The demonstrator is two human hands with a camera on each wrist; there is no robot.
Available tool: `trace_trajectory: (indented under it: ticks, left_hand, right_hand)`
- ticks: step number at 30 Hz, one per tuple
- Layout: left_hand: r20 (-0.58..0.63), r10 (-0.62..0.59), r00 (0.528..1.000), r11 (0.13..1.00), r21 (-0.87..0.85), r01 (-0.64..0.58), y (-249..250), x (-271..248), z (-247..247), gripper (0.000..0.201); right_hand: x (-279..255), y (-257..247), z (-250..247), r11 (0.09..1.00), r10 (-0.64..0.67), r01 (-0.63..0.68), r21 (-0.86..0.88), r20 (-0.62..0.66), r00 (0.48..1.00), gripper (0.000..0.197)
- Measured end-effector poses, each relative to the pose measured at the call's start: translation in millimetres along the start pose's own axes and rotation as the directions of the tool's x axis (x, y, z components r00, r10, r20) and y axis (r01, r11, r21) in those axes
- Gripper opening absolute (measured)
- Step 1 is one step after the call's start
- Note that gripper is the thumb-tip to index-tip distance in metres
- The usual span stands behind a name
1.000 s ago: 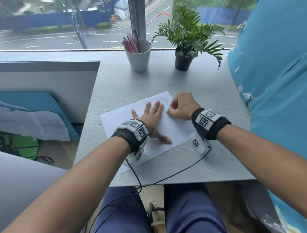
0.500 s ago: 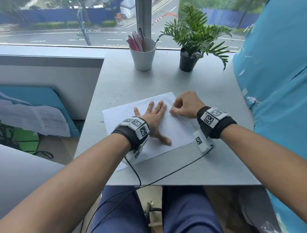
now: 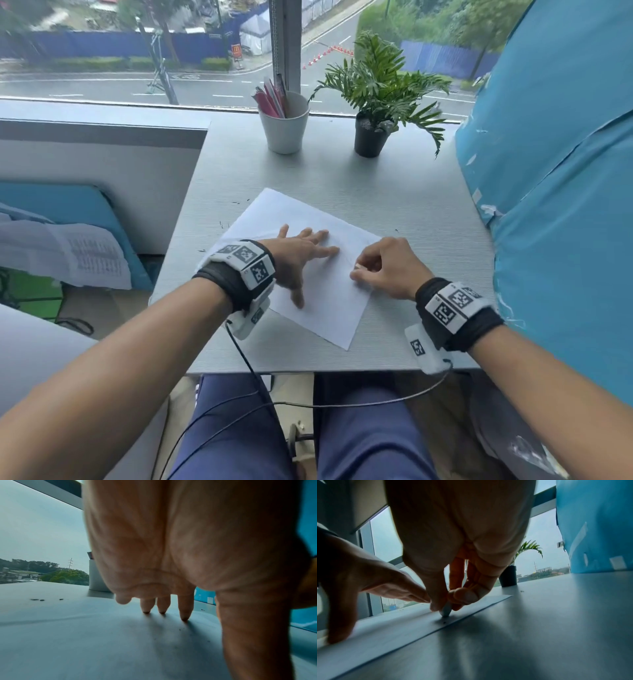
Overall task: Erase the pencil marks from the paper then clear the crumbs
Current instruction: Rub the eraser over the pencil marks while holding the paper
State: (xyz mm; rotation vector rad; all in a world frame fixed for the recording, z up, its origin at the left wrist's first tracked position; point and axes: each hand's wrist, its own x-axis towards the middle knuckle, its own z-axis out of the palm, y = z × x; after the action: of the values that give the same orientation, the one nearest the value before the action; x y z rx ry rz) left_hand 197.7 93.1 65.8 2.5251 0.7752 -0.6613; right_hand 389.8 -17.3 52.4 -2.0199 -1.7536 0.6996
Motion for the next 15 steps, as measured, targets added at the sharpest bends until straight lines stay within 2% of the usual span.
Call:
trace_trajectory:
  ticks: [2, 6, 10, 11, 15]
  left_hand:
    - [-0.046, -0.013, 0.999, 0.998, -0.059, 0.010, 3.2, -1.4, 4.6, 0.117]
    - [-0.077, -0.045, 0.996, 0.992, -0.124, 0.035, 15.6, 1.5, 16.8, 0.128]
    - [-0.090, -0.048, 0.995, 0.990, -0.136, 0.036, 10.5, 3.5, 24.2, 0.137]
    - [-0.090, -0.058, 0.994, 0.990, -0.136, 0.045, 9.4, 4.1, 24.8, 0.137]
    - [-0.061, -0.073, 0.995, 0.994, -0.084, 0.068, 9.6, 6.4, 25.3, 0.140]
  right_hand:
    - [-10.1, -6.4, 6.1, 0.999, 0.014, -0.014, 0.034, 0.013, 1.000, 0.013]
    - [-15.2, -28.2, 16.8, 0.998, -0.049, 0.046, 0.032, 0.129, 0.990, 0.013]
    - [13.9, -20.0, -5.6, 0.995, 0.101, -0.100, 0.017, -0.055, 0.993, 0.014]
    - [15.2, -19.8, -5.5, 0.993, 0.118, -0.116, 0.024, -0.063, 0.991, 0.014]
    - [-0.5, -37.3, 14.8, 0.998, -0.021, 0.028, -0.056, 0.120, 0.993, 0.009]
